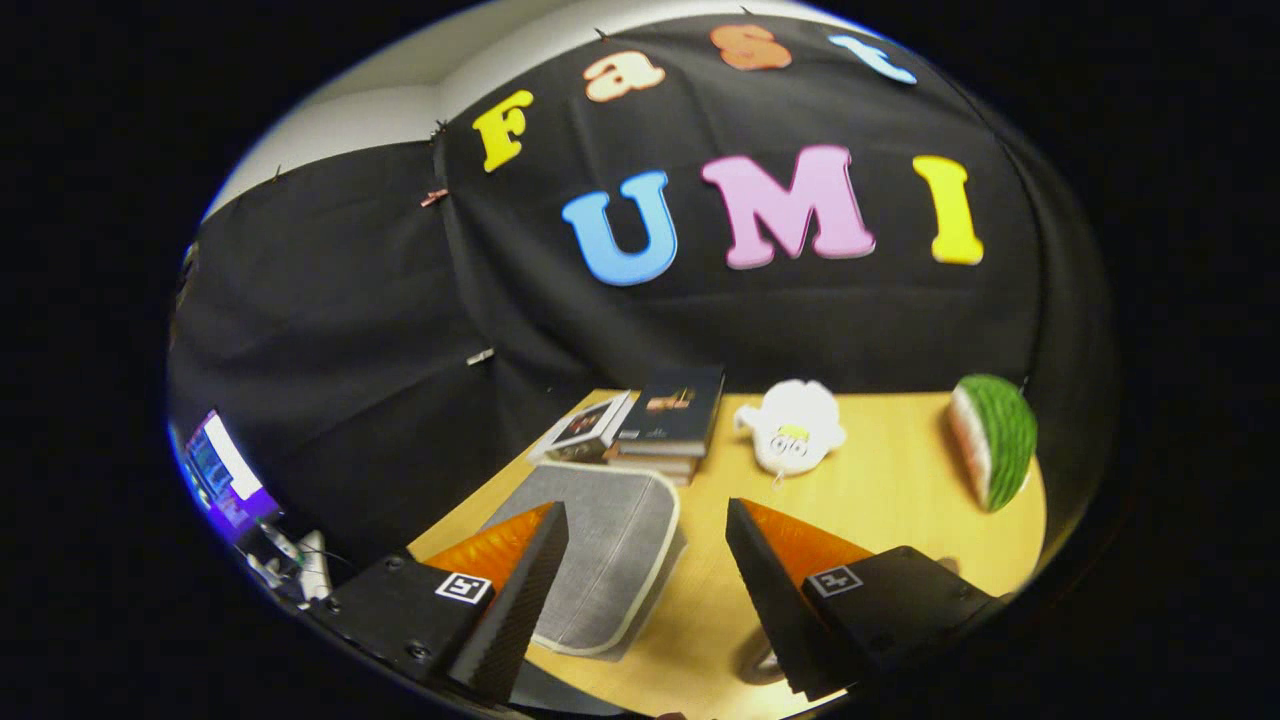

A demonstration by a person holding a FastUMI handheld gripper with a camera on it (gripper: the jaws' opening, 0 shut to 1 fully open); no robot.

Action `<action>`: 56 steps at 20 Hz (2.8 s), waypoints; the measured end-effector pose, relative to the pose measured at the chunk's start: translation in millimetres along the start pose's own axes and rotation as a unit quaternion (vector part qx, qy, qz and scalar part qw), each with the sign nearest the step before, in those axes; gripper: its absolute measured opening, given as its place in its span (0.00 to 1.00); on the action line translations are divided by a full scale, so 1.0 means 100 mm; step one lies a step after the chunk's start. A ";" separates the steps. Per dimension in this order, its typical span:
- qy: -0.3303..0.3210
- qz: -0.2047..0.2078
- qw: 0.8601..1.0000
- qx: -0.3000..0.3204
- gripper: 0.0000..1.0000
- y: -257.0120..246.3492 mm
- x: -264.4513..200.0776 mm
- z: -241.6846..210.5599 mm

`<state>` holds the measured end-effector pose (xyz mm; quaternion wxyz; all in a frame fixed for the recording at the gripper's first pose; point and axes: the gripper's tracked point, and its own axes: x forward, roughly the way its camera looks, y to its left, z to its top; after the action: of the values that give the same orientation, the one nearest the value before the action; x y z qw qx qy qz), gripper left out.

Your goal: Open the storage box then place both shoes into the box .Put the left shoe in first, then the right shoe, with the right side of both shoes facing outward in a uniform manner.

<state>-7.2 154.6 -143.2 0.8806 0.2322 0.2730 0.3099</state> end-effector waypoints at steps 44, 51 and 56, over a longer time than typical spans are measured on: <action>0.113 0.271 0.938 0.182 0.16 2.48 1.02 0.14; 0.128 0.299 0.930 0.172 0.36 3.01 1.18 0.01; 0.095 0.281 0.942 0.158 0.97 2.83 1.18 0.09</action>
<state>-42.1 429.9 -13.1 0.6797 0.4049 0.3245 0.5185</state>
